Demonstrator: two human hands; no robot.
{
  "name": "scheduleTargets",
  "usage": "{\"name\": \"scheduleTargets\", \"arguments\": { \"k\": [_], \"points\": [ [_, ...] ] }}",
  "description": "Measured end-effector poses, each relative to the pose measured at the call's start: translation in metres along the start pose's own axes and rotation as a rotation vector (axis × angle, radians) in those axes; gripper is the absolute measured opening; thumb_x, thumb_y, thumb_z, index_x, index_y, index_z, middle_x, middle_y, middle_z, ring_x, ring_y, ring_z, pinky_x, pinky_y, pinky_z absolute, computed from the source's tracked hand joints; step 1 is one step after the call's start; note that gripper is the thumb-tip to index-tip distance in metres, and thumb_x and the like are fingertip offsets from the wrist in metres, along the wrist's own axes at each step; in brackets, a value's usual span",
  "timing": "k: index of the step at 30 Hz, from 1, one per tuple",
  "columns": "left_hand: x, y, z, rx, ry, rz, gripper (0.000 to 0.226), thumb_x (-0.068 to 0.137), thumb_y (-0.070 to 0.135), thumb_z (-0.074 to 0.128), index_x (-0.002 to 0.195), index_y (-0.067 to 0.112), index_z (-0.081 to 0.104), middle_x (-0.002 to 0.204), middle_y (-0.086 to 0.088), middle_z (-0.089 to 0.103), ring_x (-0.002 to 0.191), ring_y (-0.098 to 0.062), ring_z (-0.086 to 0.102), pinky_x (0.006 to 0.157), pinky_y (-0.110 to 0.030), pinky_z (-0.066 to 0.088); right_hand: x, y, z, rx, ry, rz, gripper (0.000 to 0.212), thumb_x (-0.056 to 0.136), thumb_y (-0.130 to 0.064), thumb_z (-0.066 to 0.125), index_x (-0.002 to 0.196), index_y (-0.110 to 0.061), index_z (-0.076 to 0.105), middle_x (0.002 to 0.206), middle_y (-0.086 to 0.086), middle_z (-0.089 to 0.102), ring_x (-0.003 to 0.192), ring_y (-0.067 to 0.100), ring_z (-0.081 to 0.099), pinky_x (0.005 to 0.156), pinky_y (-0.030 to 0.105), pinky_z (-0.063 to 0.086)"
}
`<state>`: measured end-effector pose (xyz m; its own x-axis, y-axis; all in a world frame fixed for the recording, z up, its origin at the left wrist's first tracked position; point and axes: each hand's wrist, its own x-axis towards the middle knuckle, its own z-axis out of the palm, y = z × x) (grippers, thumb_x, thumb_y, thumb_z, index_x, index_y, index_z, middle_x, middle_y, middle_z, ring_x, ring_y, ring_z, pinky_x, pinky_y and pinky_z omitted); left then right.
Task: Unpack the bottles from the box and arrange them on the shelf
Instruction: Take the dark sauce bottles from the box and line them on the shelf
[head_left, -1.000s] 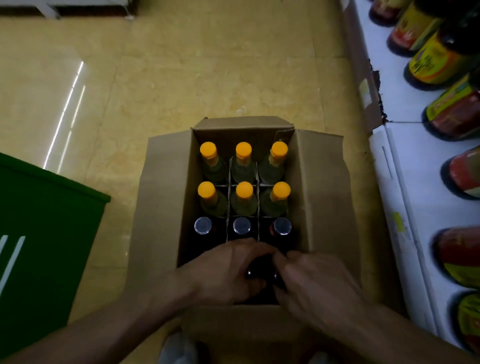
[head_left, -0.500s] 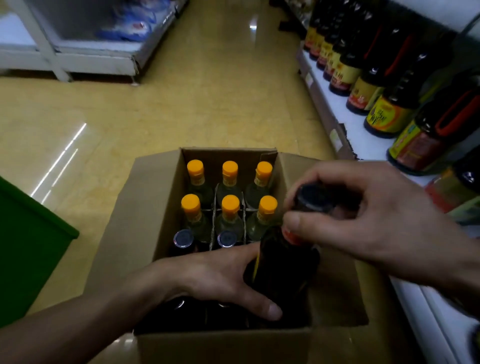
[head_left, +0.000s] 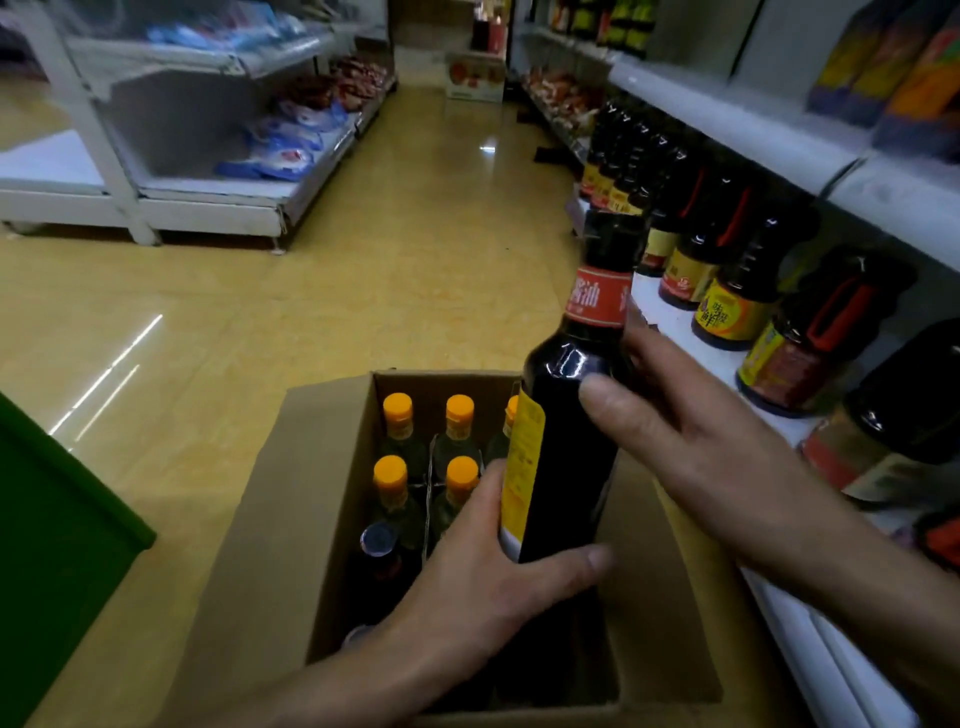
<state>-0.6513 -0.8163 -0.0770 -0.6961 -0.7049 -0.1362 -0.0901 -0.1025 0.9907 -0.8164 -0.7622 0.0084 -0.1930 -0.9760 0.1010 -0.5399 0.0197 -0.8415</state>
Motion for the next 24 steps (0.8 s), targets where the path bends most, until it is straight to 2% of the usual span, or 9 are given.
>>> {"name": "scheduleTargets", "arguments": {
  "k": [2, 4, 7, 9, 11, 14, 19, 21, 24],
  "points": [
    [0.0, 0.002, 0.005, 0.031, 0.067, 0.041, 0.076, 0.074, 0.045, 0.086, 0.131, 0.059, 0.039, 0.123, 0.029, 0.063, 0.114, 0.005, 0.064, 0.098, -0.033, 0.056, -0.006, 0.007, 0.019, 0.028, 0.023, 0.036, 0.085, 0.075, -0.077, 0.059, 0.148, -0.06, 0.019, 0.143, -0.033, 0.048, 0.13, -0.01, 0.049, 0.103, 0.028, 0.045],
    [0.0, 0.002, 0.006, 0.055, 0.078, 0.051, 0.081, 0.069, 0.054, 0.081, 0.132, 0.065, 0.033, 0.128, 0.028, 0.059, 0.12, 0.0, 0.062, 0.103, -0.037, 0.054, -0.007, 0.012, 0.028, 0.095, 0.105, 0.07, 0.098, 0.066, -0.077, 0.065, 0.149, -0.056, 0.017, 0.139, -0.032, 0.051, 0.128, -0.008, 0.052, 0.104, 0.028, 0.046],
    [-0.006, 0.005, 0.001, 0.08, 0.021, 0.019, 0.082, 0.065, 0.061, 0.076, 0.131, 0.072, 0.029, 0.135, 0.034, 0.05, 0.125, 0.008, 0.053, 0.107, -0.032, 0.049, 0.0, 0.02, 0.025, 0.254, 0.132, 0.093, 0.092, 0.062, -0.075, 0.076, 0.141, -0.045, 0.04, 0.126, -0.025, 0.064, 0.116, -0.004, 0.063, 0.099, 0.036, 0.054],
    [-0.008, 0.007, -0.008, 0.074, -0.047, -0.001, 0.079, 0.066, 0.059, 0.079, 0.131, 0.069, 0.036, 0.132, 0.034, 0.054, 0.123, 0.009, 0.055, 0.107, -0.033, 0.051, 0.004, 0.024, 0.019, 0.417, 0.107, 0.102, 0.088, 0.058, -0.071, 0.083, 0.134, -0.037, 0.053, 0.125, -0.009, 0.069, 0.116, 0.013, 0.068, 0.099, 0.047, 0.055],
    [-0.004, 0.009, -0.02, 0.016, -0.136, -0.05, 0.072, 0.075, 0.043, 0.084, 0.135, 0.056, 0.046, 0.132, 0.023, 0.062, 0.125, -0.004, 0.06, 0.107, -0.039, 0.051, 0.005, 0.027, 0.016, 0.646, 0.053, 0.091, 0.087, 0.058, -0.064, 0.088, 0.131, -0.027, 0.061, 0.127, 0.009, 0.069, 0.117, 0.028, 0.068, 0.095, 0.046, 0.059],
    [0.002, 0.019, -0.031, -0.135, -0.379, -0.164, 0.064, 0.087, 0.012, 0.075, 0.142, 0.034, 0.05, 0.139, 0.0, 0.065, 0.132, -0.021, 0.06, 0.114, -0.045, 0.045, 0.004, 0.021, 0.018, 0.917, -0.079, 0.067, 0.082, 0.064, -0.053, 0.089, 0.132, -0.016, 0.063, 0.127, 0.022, 0.068, 0.117, 0.037, 0.068, 0.088, 0.044, 0.06],
    [0.008, 0.026, -0.031, -0.237, -0.666, -0.149, 0.066, 0.086, 0.006, 0.074, 0.146, 0.022, 0.049, 0.139, -0.017, 0.057, 0.134, -0.035, 0.051, 0.118, -0.052, 0.033, 0.007, 0.021, 0.023, 1.045, -0.216, -0.018, 0.069, 0.074, -0.054, 0.082, 0.128, -0.013, 0.068, 0.125, 0.02, 0.07, 0.113, 0.033, 0.069, 0.098, 0.051, 0.056],
    [0.007, 0.026, -0.03, -0.146, -0.585, -0.116, 0.063, 0.088, 0.007, 0.074, 0.143, 0.028, 0.051, 0.137, -0.006, 0.064, 0.132, -0.026, 0.057, 0.115, -0.049, 0.041, 0.008, 0.02, 0.018, 1.007, -0.228, -0.026, 0.063, 0.077, -0.056, 0.078, 0.128, -0.019, 0.069, 0.127, 0.016, 0.07, 0.117, 0.031, 0.068, 0.103, 0.053, 0.051],
    [0.009, 0.029, -0.02, -0.016, -0.282, -0.075, 0.067, 0.079, 0.019, 0.086, 0.134, 0.037, 0.051, 0.125, 0.007, 0.072, 0.118, -0.013, 0.068, 0.103, -0.039, 0.054, 0.009, 0.015, 0.012, 0.721, -0.138, -0.025, 0.046, 0.089, -0.055, 0.065, 0.13, -0.035, 0.065, 0.129, 0.001, 0.071, 0.122, 0.019, 0.067, 0.105, 0.043, 0.054]
  ]
}}
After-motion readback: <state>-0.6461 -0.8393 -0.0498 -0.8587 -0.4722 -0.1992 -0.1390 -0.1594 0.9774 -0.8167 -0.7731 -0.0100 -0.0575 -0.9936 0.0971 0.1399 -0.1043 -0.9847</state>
